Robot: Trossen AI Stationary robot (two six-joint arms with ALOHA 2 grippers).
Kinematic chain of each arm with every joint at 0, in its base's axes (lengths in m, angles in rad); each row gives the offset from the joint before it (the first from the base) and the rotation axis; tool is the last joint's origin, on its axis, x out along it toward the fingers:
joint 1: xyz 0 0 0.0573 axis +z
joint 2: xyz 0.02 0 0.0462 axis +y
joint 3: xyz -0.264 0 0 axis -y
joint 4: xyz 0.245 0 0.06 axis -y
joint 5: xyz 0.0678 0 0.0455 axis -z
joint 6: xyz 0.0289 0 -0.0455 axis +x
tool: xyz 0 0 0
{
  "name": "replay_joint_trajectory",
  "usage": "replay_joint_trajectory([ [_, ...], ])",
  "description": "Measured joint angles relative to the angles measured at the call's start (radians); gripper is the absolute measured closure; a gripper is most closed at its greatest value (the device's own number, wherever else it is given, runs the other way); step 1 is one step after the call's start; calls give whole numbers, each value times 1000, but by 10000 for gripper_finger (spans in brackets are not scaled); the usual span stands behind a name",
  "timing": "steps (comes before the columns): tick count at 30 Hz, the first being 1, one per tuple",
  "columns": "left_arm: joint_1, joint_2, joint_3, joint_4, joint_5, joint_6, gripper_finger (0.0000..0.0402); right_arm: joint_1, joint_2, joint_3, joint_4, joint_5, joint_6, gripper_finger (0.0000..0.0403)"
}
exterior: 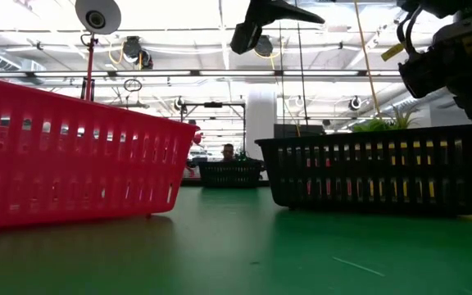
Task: Stack baskets by color
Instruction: Stack the top left yellow bin on the top right yellow bin, then stack the top red bin on the middle red bin
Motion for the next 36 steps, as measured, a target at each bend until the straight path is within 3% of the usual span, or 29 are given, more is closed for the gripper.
replay_joint_trajectory([
  [10,3,-51,-2,-79,27,17,289,-2,-28,29,110,38,84,403],
  [22,32,-163,-1,-430,-38,158,289,-122,6,347,-5,226,8,403],
  [30,61,-165,-1,-557,-42,181,289,-306,94,574,-230,291,-249,403],
  [36,63,-165,-1,-579,-60,128,289,-472,161,588,-259,149,-518,403],
])
